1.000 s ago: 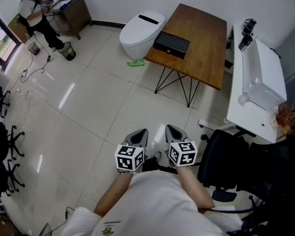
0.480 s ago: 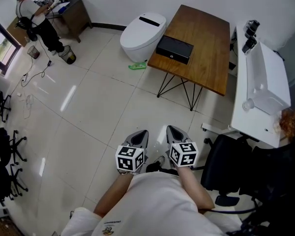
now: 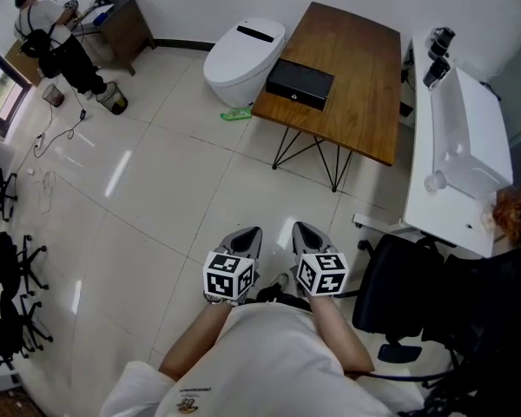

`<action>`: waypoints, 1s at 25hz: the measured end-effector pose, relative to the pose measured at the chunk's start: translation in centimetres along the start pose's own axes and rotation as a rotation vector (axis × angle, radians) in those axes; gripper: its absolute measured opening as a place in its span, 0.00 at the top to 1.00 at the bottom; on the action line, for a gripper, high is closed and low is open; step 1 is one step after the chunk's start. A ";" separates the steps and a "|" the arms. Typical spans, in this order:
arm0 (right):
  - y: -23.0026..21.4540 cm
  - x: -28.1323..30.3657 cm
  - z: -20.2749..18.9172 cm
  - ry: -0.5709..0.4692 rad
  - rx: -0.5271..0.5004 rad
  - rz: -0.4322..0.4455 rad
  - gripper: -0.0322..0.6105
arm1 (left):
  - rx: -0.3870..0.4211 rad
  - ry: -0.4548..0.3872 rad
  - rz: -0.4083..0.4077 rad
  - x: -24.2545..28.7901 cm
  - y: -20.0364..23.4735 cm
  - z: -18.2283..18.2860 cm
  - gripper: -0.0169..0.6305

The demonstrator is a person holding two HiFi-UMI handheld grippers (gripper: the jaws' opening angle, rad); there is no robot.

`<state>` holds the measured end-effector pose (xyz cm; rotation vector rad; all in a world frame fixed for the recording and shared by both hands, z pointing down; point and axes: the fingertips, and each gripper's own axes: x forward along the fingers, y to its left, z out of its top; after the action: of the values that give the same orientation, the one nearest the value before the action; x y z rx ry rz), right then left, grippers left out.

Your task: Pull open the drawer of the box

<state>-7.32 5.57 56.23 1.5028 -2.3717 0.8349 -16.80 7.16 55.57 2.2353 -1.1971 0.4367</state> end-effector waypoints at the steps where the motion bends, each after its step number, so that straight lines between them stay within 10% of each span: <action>1: -0.1 -0.1 -0.1 -0.001 0.003 -0.001 0.97 | 0.005 0.001 -0.001 0.0 -0.1 0.1 0.97; 25: -3.1 3.1 4.9 -0.043 0.030 -0.105 0.97 | 0.041 0.027 -0.093 4.9 1.8 5.6 0.97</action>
<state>-5.45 -0.56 54.77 1.6574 -2.2967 0.8257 -15.53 -0.30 54.29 2.3023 -1.0744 0.4568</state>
